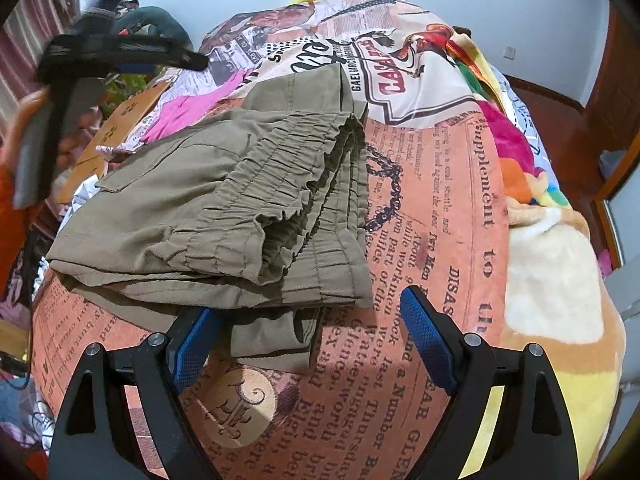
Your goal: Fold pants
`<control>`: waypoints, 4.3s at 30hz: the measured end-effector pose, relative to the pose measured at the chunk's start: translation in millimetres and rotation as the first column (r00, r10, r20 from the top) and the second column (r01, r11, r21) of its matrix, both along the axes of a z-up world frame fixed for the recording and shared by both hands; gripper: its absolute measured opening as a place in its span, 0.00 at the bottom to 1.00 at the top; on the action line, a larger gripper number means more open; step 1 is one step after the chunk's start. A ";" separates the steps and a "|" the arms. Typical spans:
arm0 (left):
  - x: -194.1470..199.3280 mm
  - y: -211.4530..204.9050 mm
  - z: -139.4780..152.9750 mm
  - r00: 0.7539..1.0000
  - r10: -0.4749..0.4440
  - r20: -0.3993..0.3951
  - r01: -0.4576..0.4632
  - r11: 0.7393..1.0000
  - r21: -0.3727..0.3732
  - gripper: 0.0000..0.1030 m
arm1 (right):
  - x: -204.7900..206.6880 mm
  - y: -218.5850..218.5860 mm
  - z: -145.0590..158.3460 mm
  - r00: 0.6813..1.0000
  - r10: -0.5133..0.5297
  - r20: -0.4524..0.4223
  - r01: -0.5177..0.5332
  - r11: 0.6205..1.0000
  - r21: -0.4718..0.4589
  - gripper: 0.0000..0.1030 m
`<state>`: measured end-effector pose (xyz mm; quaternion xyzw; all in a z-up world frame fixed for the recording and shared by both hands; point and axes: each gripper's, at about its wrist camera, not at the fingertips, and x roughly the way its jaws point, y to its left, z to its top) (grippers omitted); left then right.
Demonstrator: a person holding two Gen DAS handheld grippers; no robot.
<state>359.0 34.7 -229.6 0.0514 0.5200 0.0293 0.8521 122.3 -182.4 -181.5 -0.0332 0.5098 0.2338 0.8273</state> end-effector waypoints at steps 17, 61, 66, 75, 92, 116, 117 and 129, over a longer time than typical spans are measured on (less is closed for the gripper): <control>-5.8 -6.7 -77.6 0.980 -0.069 -0.187 0.063 0.997 -0.039 0.99 | 8.8 -11.2 0.0 0.998 -0.063 -0.002 0.063 0.998 -0.015 0.83; -203.5 81.8 -40.2 0.979 0.188 -0.079 -0.198 0.969 -0.148 1.00 | 8.9 0.0 1.3 0.999 -0.017 0.045 0.014 0.997 0.075 0.28; -213.0 94.3 -43.4 0.968 0.237 -0.083 -0.244 0.966 -0.083 1.00 | 7.7 -5.0 -0.1 0.999 -0.032 0.039 0.029 0.996 0.090 0.22; -201.7 90.3 2.3 0.977 0.213 0.020 -0.211 0.974 -0.085 0.95 | 15.6 0.0 17.5 0.999 -0.039 0.032 0.036 0.997 0.071 0.24; -97.9 -21.1 9.2 0.995 -0.085 0.055 0.089 0.993 -0.078 0.85 | 77.4 32.0 18.1 0.999 0.028 0.042 -0.030 0.998 0.063 0.28; -95.2 -26.0 -17.8 0.998 -0.053 0.024 0.053 0.998 0.027 0.69 | 97.2 51.3 -3.1 0.994 0.097 0.058 -0.093 0.993 -0.078 0.17; -97.1 -24.2 -14.8 0.998 -0.049 0.031 0.048 0.999 0.024 0.69 | 94.6 49.6 2.1 0.993 0.098 0.063 -0.094 0.993 -0.071 0.17; -139.6 46.0 43.4 0.979 0.118 0.167 -0.108 0.992 -0.068 0.85 | 65.0 35.6 50.6 0.982 0.065 0.175 -0.059 0.998 -0.037 0.39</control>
